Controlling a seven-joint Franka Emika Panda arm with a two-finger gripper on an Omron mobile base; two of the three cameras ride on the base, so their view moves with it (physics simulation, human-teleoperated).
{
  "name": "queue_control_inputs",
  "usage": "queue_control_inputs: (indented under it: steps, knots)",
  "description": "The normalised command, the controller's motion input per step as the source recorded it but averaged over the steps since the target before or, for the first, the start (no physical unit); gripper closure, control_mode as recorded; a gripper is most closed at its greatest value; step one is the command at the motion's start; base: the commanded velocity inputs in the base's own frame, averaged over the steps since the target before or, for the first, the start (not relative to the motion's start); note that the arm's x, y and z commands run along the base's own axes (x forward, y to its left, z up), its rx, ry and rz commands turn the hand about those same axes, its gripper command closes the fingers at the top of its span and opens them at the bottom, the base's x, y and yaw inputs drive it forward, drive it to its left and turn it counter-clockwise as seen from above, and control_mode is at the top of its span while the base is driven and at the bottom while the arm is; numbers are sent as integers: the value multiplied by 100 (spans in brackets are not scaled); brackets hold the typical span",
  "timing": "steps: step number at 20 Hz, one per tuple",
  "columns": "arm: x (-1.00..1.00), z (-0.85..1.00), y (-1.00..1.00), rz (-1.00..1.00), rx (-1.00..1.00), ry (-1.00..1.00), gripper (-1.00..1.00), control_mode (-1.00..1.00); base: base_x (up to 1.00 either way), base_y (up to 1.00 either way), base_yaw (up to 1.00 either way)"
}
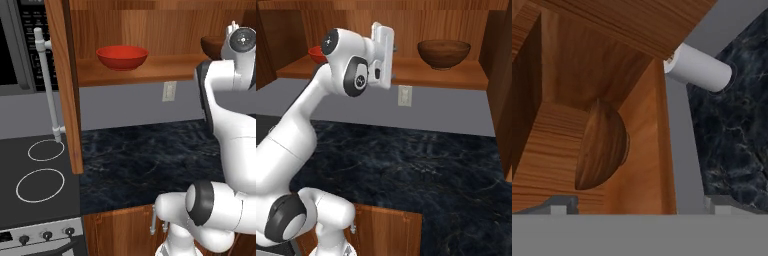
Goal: Move the bowls from the cabinet to the plates on the dining table.
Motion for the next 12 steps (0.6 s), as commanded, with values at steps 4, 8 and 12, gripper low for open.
queue_control_inputs:
  steps: [4,8,12]
  knots:
    - [22,-8,0,0,0,-7,-100,-100,0,0,0]
    - [19,-6,0,0,0,-8,-100,-100,0,0,0]
    - [22,-2,0,-1,-2,-8,-100,-100,0,0,0]
